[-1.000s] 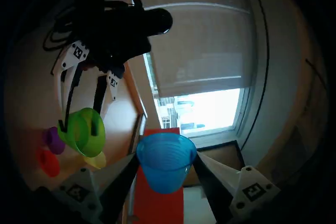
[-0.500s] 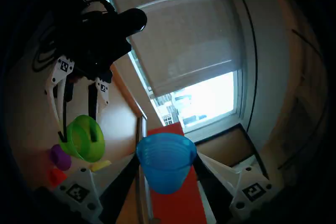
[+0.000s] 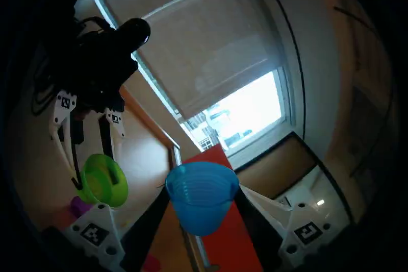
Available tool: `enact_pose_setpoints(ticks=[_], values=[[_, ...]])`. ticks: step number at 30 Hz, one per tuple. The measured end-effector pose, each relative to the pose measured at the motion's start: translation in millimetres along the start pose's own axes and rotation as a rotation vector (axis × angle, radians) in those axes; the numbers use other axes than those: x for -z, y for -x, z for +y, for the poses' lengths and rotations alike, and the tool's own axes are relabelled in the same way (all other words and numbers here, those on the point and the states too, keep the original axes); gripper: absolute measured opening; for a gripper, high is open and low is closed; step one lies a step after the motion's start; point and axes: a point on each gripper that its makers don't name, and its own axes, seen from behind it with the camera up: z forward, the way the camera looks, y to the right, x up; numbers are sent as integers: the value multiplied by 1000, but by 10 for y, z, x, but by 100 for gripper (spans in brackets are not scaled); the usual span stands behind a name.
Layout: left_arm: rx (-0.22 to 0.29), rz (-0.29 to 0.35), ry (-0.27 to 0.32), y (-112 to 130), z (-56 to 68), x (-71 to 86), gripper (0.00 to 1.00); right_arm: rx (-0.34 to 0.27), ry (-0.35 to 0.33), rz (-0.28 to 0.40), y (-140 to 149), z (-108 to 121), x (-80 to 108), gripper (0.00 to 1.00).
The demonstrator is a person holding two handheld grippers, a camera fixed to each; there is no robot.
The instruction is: Pour water
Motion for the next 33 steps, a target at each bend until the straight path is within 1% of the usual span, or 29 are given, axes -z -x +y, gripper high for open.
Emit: enact_pose_setpoints(ticks=[8,15,20,27,33], values=[[0,-1,-6,11,-21,7,83,-137,16,-25,100,-10,6,90],[-2,-7,-3,39,-25,3,83,-252,17,-10,95,12,36,90],[-2,-8,-3,33,-27,0,83,-335,-4,-10,111,-28,58,90],[-8,-13,-2,26,-22,7,83,-473,-39,-5,105,-108,77,90],[-8,-11,-5,11,-28,10,83,-546,-51,-6,91,-141,77,90]])
